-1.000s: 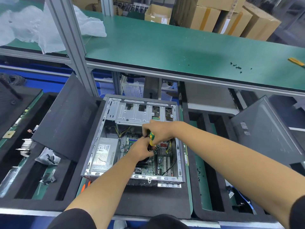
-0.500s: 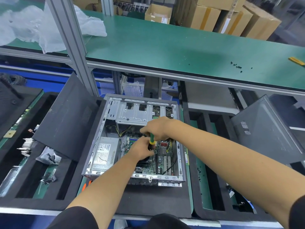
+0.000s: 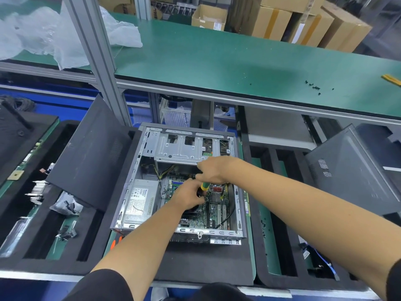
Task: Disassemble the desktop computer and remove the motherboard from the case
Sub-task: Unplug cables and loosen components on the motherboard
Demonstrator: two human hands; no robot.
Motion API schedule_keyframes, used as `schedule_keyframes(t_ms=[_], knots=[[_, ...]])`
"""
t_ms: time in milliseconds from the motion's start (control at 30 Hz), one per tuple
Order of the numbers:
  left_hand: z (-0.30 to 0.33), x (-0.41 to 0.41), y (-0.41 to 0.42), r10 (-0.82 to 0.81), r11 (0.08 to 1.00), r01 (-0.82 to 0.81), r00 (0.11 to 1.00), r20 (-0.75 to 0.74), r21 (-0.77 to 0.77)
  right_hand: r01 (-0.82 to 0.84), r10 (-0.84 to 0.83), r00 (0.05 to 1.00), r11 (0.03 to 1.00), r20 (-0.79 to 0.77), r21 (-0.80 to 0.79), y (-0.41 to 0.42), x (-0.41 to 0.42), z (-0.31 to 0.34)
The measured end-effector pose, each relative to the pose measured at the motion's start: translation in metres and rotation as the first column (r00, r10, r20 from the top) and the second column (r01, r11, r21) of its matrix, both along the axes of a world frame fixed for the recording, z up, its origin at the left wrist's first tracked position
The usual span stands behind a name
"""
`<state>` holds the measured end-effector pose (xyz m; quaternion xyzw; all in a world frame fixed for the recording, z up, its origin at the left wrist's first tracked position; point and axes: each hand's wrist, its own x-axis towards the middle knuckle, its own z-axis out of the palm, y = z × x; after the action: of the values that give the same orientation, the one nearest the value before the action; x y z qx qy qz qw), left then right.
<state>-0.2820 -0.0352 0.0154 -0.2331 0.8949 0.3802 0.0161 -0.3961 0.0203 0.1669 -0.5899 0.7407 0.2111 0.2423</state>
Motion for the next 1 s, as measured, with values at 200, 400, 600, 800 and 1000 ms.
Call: schedule_keyframes(t_ms=[200, 400, 600, 800, 1000], knots=[[0.000, -0.001, 0.000, 0.019, 1.000, -0.019, 0.999, 0.031, -0.002, -0.153, 0.153, 0.988, 0.988, -0.030, 0.004, -0.005, 0.003, 0.003], [0.002, 0.000, 0.000, 0.005, 1.000, -0.005, 1.000, 0.023, -0.023, -0.089, 0.093, 0.987, 0.995, 0.132, -0.036, -0.010, -0.010, 0.006], [0.001, -0.001, -0.002, -0.022, 0.999, 0.023, 0.999, 0.026, -0.024, -0.124, 0.153, 0.983, 0.962, 0.101, -0.244, 0.000, -0.014, -0.008], [-0.001, -0.002, -0.002, -0.005, 1.000, 0.005, 1.000, 0.010, 0.002, -0.264, 0.277, 0.959, 0.948, 0.054, -0.176, 0.002, -0.008, -0.005], [-0.003, -0.003, -0.003, 0.035, 0.998, -0.038, 0.998, 0.050, 0.045, -0.302, 0.274, 0.926, 0.951, -0.261, -0.073, -0.007, 0.011, -0.003]])
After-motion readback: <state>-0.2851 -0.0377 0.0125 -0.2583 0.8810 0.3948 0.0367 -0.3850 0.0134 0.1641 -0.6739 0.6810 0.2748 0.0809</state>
